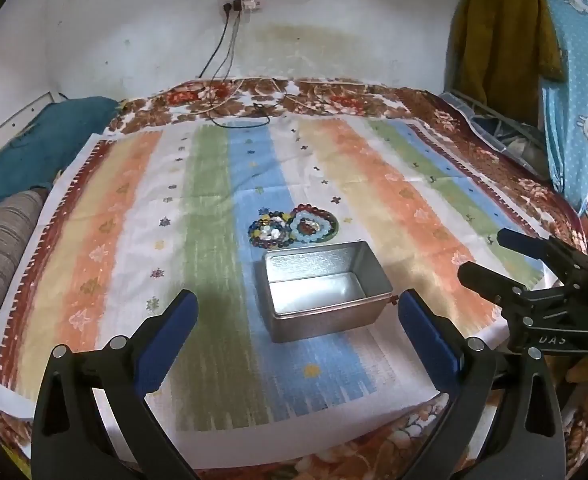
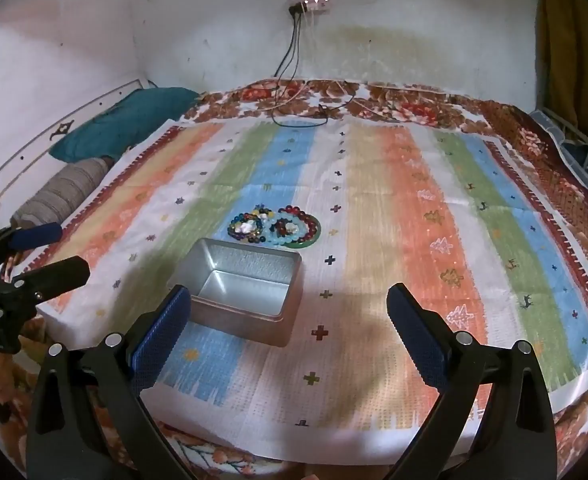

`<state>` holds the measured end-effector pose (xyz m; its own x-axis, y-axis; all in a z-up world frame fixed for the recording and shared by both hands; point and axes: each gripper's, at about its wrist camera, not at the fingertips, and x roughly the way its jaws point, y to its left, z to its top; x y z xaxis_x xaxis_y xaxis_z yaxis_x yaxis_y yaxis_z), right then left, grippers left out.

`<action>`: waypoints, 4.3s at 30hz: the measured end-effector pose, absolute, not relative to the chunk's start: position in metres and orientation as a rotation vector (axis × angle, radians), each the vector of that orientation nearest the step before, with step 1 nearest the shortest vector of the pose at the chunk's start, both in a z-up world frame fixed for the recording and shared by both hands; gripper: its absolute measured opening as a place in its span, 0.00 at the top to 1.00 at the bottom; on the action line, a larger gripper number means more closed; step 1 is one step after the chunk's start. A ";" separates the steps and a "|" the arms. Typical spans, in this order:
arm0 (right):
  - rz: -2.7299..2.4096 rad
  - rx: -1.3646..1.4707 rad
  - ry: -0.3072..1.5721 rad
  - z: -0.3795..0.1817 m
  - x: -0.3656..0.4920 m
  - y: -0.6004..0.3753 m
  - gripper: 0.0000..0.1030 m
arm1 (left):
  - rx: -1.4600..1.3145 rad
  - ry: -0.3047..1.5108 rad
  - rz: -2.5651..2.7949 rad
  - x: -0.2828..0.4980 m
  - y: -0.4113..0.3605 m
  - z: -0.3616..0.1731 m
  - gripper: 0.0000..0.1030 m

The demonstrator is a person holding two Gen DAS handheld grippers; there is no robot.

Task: Organize jewelry
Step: 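Move both tools forward toward the pile of bracelets beyond the tin, then lower both open tools over the bracelet pile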

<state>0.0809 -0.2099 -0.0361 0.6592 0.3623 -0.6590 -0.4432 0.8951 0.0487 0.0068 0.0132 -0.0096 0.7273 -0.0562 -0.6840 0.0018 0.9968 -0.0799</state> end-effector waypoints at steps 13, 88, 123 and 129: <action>0.456 -0.119 0.724 -0.040 0.080 -0.209 0.04 | -0.058 0.766 0.004 0.008 0.014 -0.006 0.05; 0.443 -0.121 0.966 -0.061 0.212 -0.160 0.04 | -0.091 1.012 0.209 0.163 0.055 -0.041 0.05; 0.396 -0.008 1.183 -0.122 0.279 -0.141 0.04 | -0.158 1.155 0.151 0.239 0.072 -0.112 0.11; 0.393 0.002 1.201 -0.128 0.287 -0.138 0.04 | -0.150 1.169 0.146 0.248 0.073 -0.120 0.17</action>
